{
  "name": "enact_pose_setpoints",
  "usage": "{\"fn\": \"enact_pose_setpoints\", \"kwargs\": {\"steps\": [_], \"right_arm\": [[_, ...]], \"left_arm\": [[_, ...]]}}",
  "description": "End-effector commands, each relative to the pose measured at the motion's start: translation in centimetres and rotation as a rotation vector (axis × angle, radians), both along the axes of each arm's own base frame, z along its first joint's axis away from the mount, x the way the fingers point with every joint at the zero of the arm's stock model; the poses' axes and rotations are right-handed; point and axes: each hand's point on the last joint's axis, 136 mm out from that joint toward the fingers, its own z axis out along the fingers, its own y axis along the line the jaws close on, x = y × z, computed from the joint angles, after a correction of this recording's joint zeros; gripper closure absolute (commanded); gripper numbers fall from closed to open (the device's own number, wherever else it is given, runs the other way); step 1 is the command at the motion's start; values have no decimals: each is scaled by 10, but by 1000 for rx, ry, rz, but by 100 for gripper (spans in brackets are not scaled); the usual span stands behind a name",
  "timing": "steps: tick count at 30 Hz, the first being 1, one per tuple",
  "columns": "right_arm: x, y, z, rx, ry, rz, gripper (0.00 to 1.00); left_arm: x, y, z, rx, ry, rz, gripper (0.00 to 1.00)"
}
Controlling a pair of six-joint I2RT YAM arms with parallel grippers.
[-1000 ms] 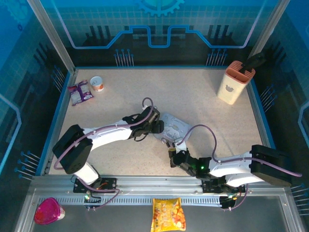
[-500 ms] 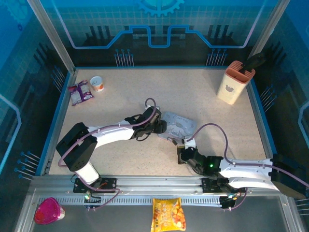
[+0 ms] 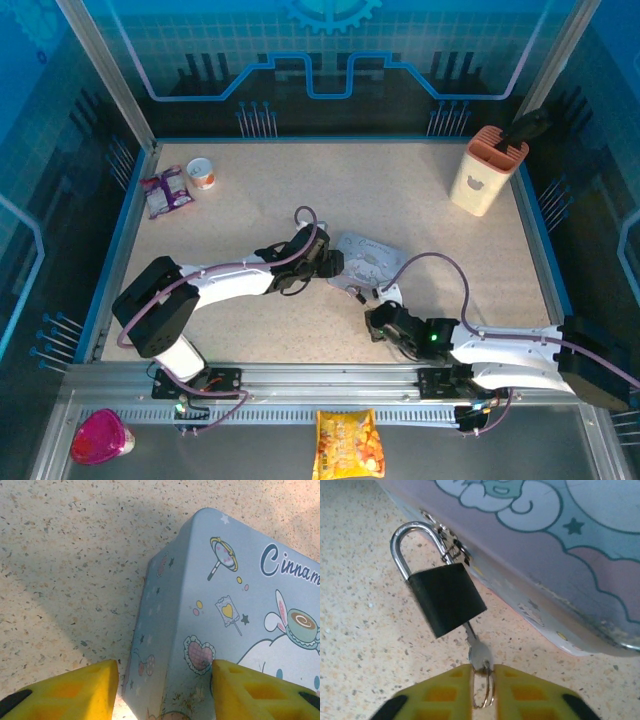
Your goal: Unlock the padlock with the key
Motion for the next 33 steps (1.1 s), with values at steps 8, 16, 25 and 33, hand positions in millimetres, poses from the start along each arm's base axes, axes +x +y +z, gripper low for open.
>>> {"fn": "enact_pose_setpoints", "kwargs": {"steps": [8,16,25,33], "right_arm": [[11,20,20,15,-91,149,63],[27,3,17,-14,-29,92,50],[36,2,10,-1,78,159,54],[42,13,0,42,129,223,58]], "left_arm": [[-43,52,-65,213,219,33,50],[-44,52,-68,209,228,34,51],[-45,50,-70,196,237,39,51],[-46,49,-71,196,244,32,51]]}}
